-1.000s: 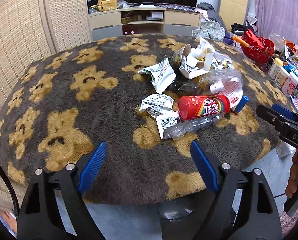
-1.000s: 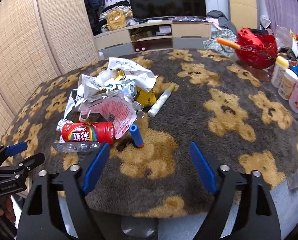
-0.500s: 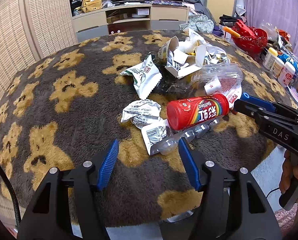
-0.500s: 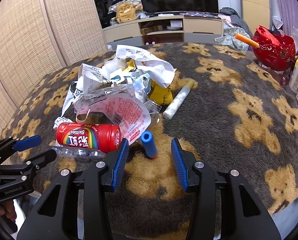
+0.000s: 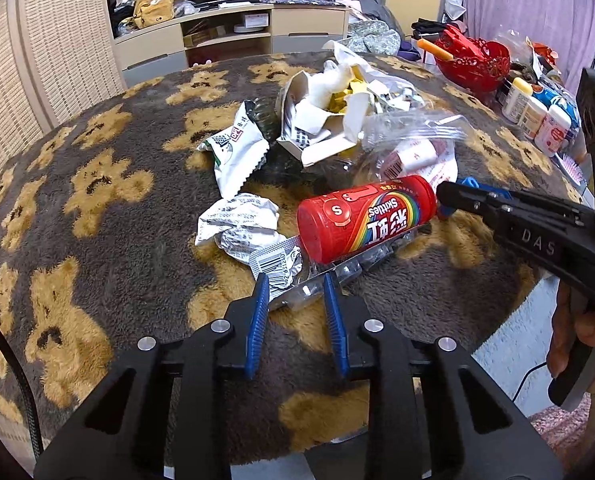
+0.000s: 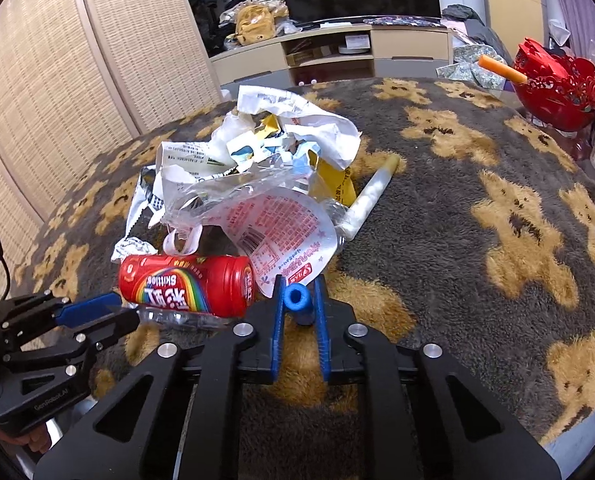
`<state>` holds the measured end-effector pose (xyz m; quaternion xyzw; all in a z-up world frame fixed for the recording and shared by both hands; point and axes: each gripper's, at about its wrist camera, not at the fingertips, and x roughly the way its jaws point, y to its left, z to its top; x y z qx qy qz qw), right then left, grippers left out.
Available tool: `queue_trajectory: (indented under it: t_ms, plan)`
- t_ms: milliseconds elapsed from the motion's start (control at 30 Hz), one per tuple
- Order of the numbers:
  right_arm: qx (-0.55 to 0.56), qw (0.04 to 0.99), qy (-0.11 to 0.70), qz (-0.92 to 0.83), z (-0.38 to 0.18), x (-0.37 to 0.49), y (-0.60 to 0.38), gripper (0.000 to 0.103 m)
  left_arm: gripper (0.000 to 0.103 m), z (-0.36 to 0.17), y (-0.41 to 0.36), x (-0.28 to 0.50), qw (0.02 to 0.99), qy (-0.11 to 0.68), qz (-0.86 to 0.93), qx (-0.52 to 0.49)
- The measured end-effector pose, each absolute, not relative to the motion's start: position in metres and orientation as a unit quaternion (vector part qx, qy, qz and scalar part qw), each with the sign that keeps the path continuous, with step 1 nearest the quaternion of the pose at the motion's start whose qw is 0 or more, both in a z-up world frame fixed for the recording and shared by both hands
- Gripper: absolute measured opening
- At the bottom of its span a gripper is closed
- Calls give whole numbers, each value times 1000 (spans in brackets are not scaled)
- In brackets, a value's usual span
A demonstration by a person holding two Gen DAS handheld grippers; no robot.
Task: Collect trash
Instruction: 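Grasp the blue cap with the right gripper while the left gripper grasps the blister pack, then carry the blister pack and blue cap to the bin and release both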
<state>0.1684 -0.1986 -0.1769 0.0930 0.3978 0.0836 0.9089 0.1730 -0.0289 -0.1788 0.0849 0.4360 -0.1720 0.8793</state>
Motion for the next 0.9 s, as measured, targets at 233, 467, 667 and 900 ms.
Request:
queue_trajectory:
  t_ms: [233, 467, 667, 900]
  plan:
    - [98, 912, 392, 77, -171, 164, -202, 13, 23, -174, -30, 163, 880, 434, -175, 81]
    - [103, 913, 386, 81, -166, 160, -202, 13, 14, -161, -25, 162, 885, 424, -182, 54]
    - [108, 913, 383, 88, -162, 158, -200, 13, 10, -150, -28, 157, 887, 417, -191, 50]
    - [112, 918, 371, 89, -145, 147, -204, 13, 0, -126, -31, 143, 895, 399, -193, 47]
